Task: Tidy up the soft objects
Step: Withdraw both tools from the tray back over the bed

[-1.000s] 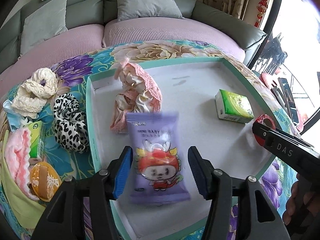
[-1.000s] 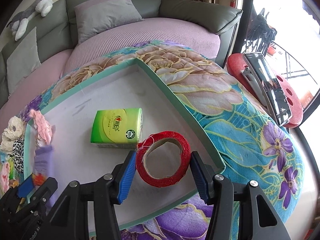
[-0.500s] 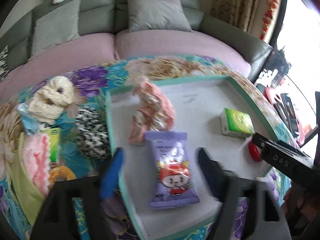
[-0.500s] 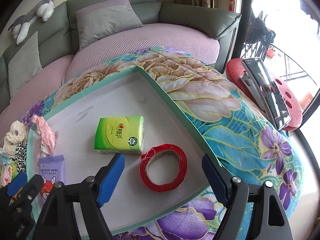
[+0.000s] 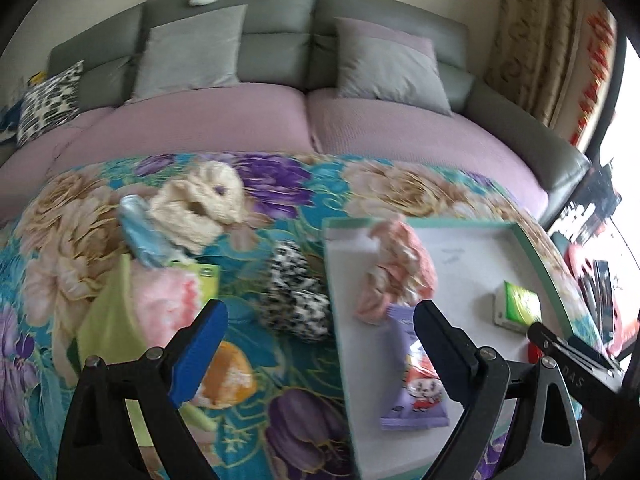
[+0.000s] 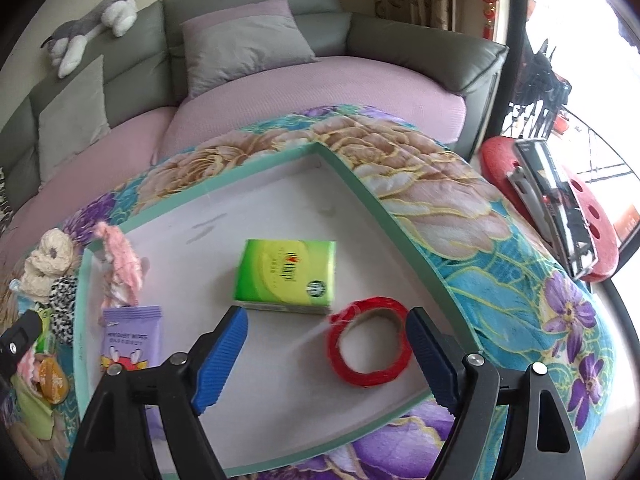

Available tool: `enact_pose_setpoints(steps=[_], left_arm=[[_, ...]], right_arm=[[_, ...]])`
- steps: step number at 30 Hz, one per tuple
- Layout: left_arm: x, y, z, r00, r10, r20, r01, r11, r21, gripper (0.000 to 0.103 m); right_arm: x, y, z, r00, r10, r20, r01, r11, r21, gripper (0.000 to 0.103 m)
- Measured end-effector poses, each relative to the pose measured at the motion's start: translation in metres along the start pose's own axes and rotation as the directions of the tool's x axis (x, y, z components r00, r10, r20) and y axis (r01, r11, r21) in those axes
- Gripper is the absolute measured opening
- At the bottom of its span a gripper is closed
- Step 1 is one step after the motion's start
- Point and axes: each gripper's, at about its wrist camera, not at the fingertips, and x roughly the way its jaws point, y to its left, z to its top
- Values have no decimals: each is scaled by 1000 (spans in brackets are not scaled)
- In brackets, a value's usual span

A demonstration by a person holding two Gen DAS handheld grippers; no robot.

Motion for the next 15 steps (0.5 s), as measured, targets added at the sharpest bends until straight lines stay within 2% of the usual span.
enact_pose_setpoints(steps=[7,11,15], left_arm=[[-27,35,8,995,30,90,-22,996,-86,99],[-43,56,13,986,47,157,-27,991,-128,99],[-49,75,14,981,93,168,-64,983,-169,99]], right_arm=[[-7,19,-1,998,68,11,-68,997,-28,84],[-11,34,-3,994,110,14,-109,993,-54,84],[-17,54,-6,987,158,19,-155,983,-101,84]])
